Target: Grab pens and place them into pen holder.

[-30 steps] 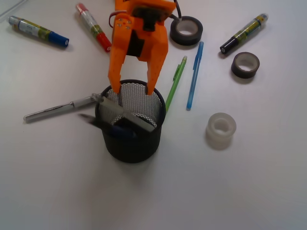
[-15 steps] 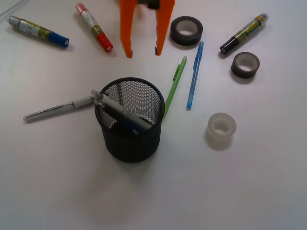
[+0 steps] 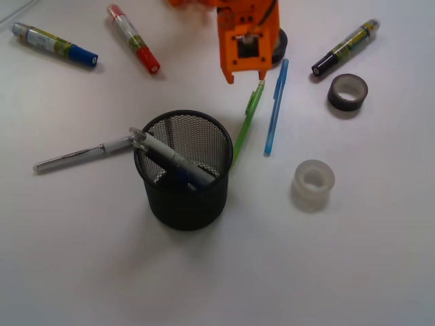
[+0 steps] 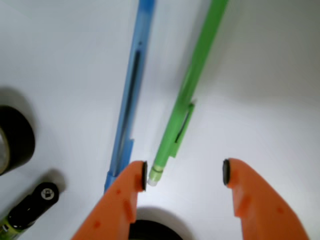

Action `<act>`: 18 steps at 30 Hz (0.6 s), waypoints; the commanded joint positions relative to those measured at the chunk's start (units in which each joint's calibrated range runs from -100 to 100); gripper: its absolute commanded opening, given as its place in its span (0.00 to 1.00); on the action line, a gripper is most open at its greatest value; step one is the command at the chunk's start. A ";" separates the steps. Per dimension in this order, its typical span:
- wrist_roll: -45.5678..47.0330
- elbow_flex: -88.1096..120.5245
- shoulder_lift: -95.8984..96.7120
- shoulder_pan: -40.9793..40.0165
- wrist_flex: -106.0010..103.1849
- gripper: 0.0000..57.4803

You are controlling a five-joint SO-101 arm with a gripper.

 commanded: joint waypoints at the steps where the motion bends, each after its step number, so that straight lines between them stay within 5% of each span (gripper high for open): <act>1: -0.20 -6.13 6.27 -0.61 0.13 0.31; 18: 1.22 -14.01 22.85 -0.01 -0.22 0.31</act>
